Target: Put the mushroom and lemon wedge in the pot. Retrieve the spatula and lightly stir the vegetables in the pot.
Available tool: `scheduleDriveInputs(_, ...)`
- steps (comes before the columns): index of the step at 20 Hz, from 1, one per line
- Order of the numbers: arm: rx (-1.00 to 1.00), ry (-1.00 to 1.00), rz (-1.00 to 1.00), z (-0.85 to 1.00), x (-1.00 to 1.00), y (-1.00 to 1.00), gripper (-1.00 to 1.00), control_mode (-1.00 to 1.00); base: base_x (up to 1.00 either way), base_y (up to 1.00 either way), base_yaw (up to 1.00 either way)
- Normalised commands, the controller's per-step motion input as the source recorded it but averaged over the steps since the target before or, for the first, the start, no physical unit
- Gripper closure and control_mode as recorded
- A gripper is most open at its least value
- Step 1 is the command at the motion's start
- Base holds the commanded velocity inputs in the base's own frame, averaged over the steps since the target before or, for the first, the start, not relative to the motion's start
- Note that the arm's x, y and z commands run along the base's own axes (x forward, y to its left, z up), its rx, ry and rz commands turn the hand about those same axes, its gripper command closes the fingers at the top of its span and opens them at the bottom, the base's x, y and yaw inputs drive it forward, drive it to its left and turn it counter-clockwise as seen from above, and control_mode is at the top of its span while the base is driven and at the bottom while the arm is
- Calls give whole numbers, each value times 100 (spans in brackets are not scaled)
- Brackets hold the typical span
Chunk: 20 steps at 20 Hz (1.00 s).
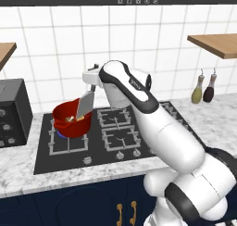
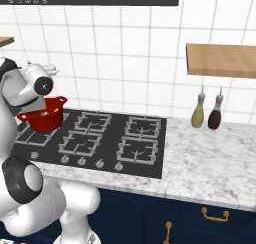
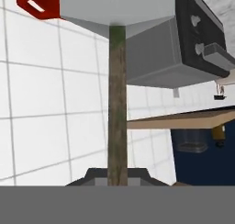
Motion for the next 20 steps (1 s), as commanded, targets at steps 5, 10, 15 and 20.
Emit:
scheduleDriveInputs(5, -7, 5, 0, -13, 34, 35, 100, -100, 0, 0, 0)
scheduleDriveInputs(10, -2, 1, 0, -21, 32, 3, 100, -100, 0, 0, 0)
scheduleDriveInputs(15, 0, 0, 0, -34, 29, 7, 100, -100, 0, 0, 0)
scheduleDriveInputs(20, 0, 0, 0, -30, 18, 19, 100, -100, 0, 0, 0)
